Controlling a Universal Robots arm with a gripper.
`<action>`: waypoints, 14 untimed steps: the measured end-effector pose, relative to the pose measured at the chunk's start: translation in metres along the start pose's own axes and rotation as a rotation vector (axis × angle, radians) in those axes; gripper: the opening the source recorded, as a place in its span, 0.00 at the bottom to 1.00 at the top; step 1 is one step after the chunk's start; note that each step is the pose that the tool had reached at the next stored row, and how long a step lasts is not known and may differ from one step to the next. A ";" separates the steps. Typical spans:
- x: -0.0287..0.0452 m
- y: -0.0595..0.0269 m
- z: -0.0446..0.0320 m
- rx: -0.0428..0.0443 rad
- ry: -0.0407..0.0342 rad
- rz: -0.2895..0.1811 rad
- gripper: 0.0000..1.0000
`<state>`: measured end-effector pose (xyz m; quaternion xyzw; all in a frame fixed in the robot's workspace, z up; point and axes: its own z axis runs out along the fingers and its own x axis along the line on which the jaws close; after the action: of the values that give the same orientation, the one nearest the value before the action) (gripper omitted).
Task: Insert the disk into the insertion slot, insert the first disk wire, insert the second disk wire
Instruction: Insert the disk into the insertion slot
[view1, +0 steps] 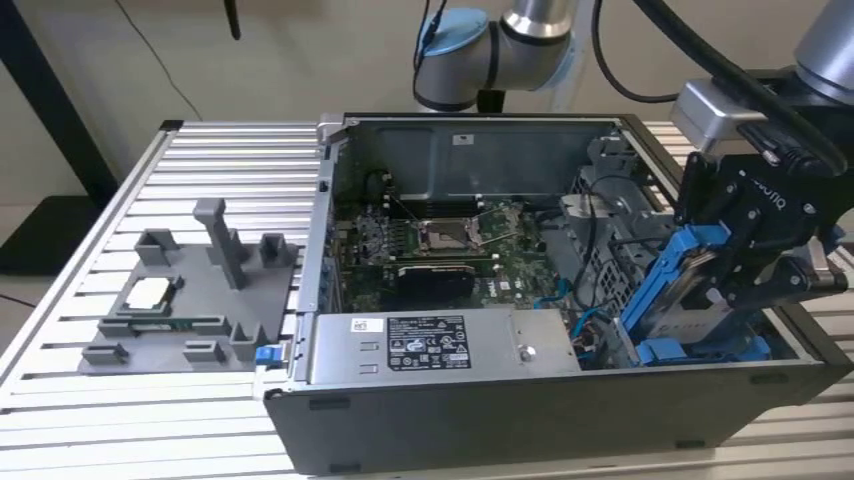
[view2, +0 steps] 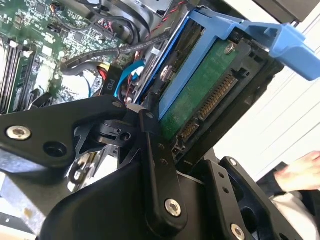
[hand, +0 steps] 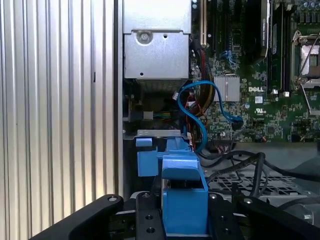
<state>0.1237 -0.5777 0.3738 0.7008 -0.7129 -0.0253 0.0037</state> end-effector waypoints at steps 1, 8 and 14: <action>0.0000 0.0000 0.0010 0.0000 0.0000 0.000 0.33; 0.0000 -0.0001 0.0019 0.0000 -0.0011 0.000 0.33; -0.0001 0.0002 -0.0052 -0.0002 -0.0007 0.000 0.41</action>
<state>0.1237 -0.5778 0.3789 0.7008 -0.7129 -0.0256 0.0035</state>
